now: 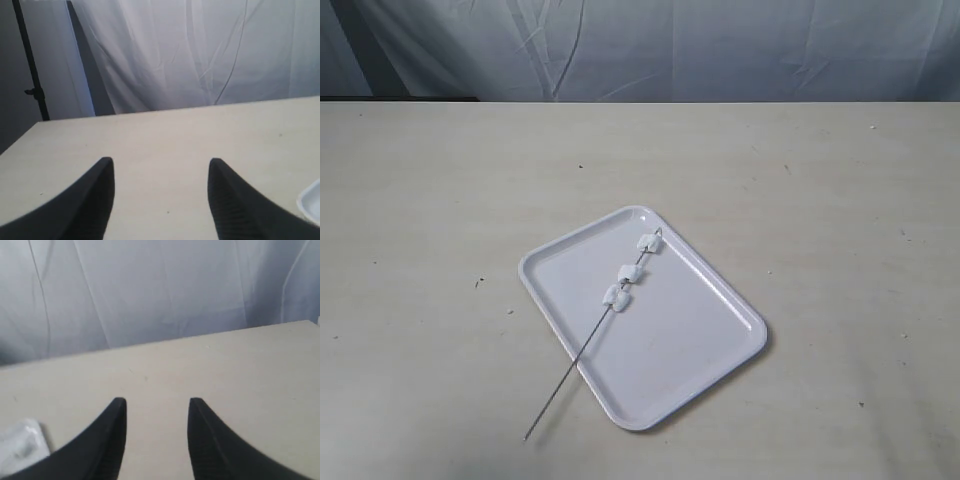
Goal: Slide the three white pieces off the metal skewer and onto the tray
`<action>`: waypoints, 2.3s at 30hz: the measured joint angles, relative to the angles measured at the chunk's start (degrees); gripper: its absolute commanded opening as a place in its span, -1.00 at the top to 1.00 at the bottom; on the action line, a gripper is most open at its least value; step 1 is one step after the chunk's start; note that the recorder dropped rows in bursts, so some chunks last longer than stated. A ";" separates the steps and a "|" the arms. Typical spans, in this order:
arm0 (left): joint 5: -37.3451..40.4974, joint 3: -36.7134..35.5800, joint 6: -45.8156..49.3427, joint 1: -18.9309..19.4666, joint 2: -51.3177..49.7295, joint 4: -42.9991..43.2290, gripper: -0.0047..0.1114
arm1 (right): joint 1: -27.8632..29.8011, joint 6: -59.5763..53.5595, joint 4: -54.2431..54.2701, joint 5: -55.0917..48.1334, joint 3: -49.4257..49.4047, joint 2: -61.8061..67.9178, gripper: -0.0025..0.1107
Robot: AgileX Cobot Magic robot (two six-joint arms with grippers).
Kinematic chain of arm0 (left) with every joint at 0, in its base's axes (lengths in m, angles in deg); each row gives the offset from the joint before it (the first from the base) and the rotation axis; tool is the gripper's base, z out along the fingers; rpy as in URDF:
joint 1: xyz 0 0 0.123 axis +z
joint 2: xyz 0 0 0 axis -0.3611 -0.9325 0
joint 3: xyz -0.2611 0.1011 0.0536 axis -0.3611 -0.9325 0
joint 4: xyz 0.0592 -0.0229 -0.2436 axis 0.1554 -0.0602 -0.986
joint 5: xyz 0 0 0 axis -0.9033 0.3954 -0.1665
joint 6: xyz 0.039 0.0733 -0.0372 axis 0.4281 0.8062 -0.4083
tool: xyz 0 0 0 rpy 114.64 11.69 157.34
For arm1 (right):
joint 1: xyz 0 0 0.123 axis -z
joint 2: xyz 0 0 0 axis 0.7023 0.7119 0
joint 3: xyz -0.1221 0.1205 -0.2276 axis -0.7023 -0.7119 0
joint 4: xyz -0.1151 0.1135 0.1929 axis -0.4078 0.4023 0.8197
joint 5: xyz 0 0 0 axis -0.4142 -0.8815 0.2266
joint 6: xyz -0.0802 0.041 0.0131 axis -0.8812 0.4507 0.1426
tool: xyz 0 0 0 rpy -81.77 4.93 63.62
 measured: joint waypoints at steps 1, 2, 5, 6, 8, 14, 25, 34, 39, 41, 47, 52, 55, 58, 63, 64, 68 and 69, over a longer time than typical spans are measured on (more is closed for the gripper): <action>-1.55 0.00 0.00 0.00 0.00 -1.01 -0.01 | 0.00 0.00 3.90 1.99 0.00 0.00 0.27; -3.02 0.00 0.00 0.00 0.00 -2.42 -0.01 | 0.00 0.00 7.76 3.52 0.00 0.00 0.27; -6.90 0.00 -0.10 0.00 0.00 -6.45 -0.01 | 0.00 0.00 18.44 8.39 0.00 0.00 0.27; -7.96 0.00 -0.10 0.00 0.00 -7.57 -0.01 | 0.00 0.00 21.75 9.55 0.00 0.00 0.27; -10.54 0.00 -0.10 0.00 0.00 -10.52 -0.01 | 0.00 0.00 26.95 11.35 0.00 0.00 0.27; -20.49 0.00 -0.20 0.00 0.00 -12.27 -0.01 | 0.00 0.00 34.51 13.16 0.00 0.00 0.27; -24.29 0.00 -0.20 0.00 0.00 -12.27 -0.01 | 0.00 0.00 34.63 13.50 0.00 0.00 0.27; -27.37 0.00 -15.15 0.00 0.00 -10.09 -0.01 | 0.00 0.00 36.82 9.30 0.00 0.00 0.27; -39.31 6.60 -69.62 -0.11 -3.80 49.92 -0.01 | 0.00 -4.18 35.50 -3.89 3.25 0.36 0.27; -42.35 8.73 -80.23 -0.11 -10.48 62.27 -0.01 | 0.00 -5.76 35.25 -6.72 5.54 2.30 0.27; -48.34 14.64 -92.44 -0.11 -29.64 75.90 -0.05 | -0.68 -11.88 35.25 -12.99 12.39 10.40 0.27; -55.08 24.52 -106.64 -0.11 -48.87 96.06 -0.09 | -1.29 -19.18 35.15 -20.65 20.03 25.68 0.27; -57.51 27.35 -108.91 -0.92 -55.28 98.79 -0.09 | -1.29 -21.70 35.04 -23.91 23.94 34.03 0.27; -56.81 29.29 -109.52 -3.80 -60.96 99.63 -0.09 | -1.29 -23.25 34.96 -25.93 28.12 41.44 0.27; -50.38 31.46 -105.77 -12.31 -69.26 99.98 -0.09 | -1.29 -25.61 34.91 -30.66 36.14 52.81 0.27; -48.40 31.73 -104.39 -14.50 -71.05 99.98 -0.09 | -1.29 -25.93 34.91 -31.86 37.44 54.93 0.27; -38.50 31.85 -100.98 -23.21 -78.01 100.11 -0.09 | -1.29 -27.41 34.91 -36.34 42.01 61.55 0.27; -36.37 31.85 -100.46 -25.26 -79.40 100.21 -0.09 | -1.29 -27.69 34.91 -36.72 42.52 62.76 0.27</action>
